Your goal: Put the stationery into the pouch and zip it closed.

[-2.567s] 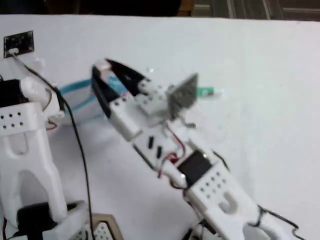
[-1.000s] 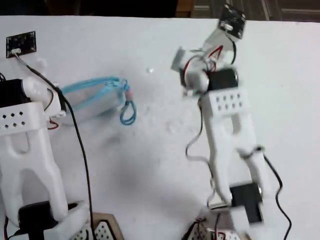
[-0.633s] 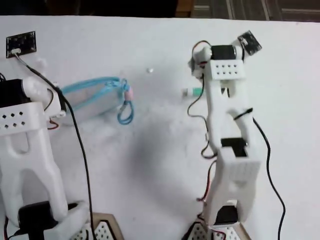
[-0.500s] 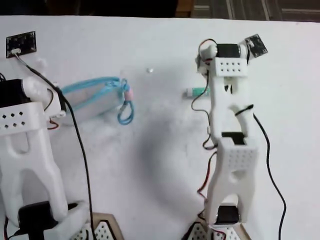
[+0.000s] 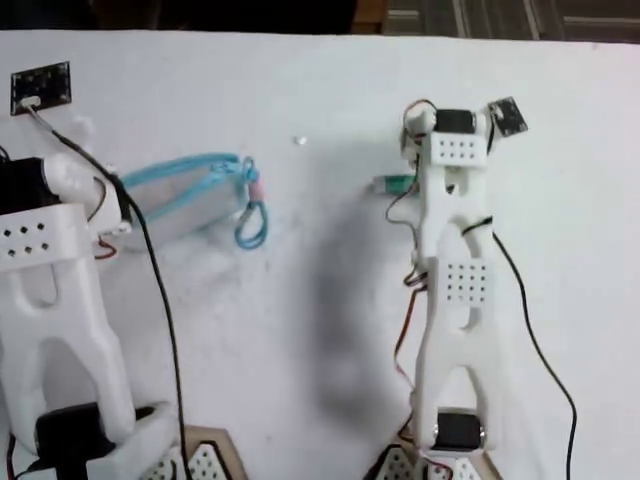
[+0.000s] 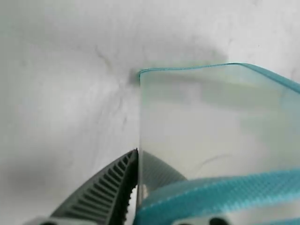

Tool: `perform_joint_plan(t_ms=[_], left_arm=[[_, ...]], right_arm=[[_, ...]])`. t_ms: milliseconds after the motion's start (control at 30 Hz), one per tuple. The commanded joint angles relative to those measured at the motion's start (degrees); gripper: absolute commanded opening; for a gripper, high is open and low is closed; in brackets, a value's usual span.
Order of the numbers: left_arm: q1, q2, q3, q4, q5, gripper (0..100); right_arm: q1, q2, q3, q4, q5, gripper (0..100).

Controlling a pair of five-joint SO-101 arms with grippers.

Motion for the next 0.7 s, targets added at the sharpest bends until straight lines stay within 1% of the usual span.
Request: perform_joint_plan(t_ms=[0, 33, 100, 233, 433, 500, 567, 667], left_arm=[[0.0, -0.3, -0.3, -0.2, -0.5, 2], [0.0, -0.3, -0.3, -0.2, -0.5, 2], [0.0, -0.3, -0.3, -0.2, -0.5, 2], [0.0, -0.2, -0.3, -0.2, -0.5, 2], [0.1, -0.2, -0.3, -0.2, -0.5, 2], [0.2, -0.4, -0.3, -0.2, -0.5, 2], [0.2, -0.4, -0.3, -0.2, -0.5, 2], [0.1, -0.6, -0.4, -0.2, -0.5, 2]], right_arm=[[0.6, 1.4, -4.0, -0.2, 7.4, 2.0], [0.5, 1.6, -4.0, 0.0, 9.1, 1.2], [0.5, 1.6, -4.2, 1.4, 11.3, 5.1], [0.5, 1.5, -4.7, 5.8, 17.1, 1.2], [0.6, 0.3, -7.9, 14.6, 23.5, 1.5], [0.5, -1.5, -10.5, 17.0, 25.4, 1.5], [0.6, -4.8, -11.1, 16.9, 27.6, 1.5], [0.5, -12.1, -7.3, 17.0, 29.9, 1.5]])
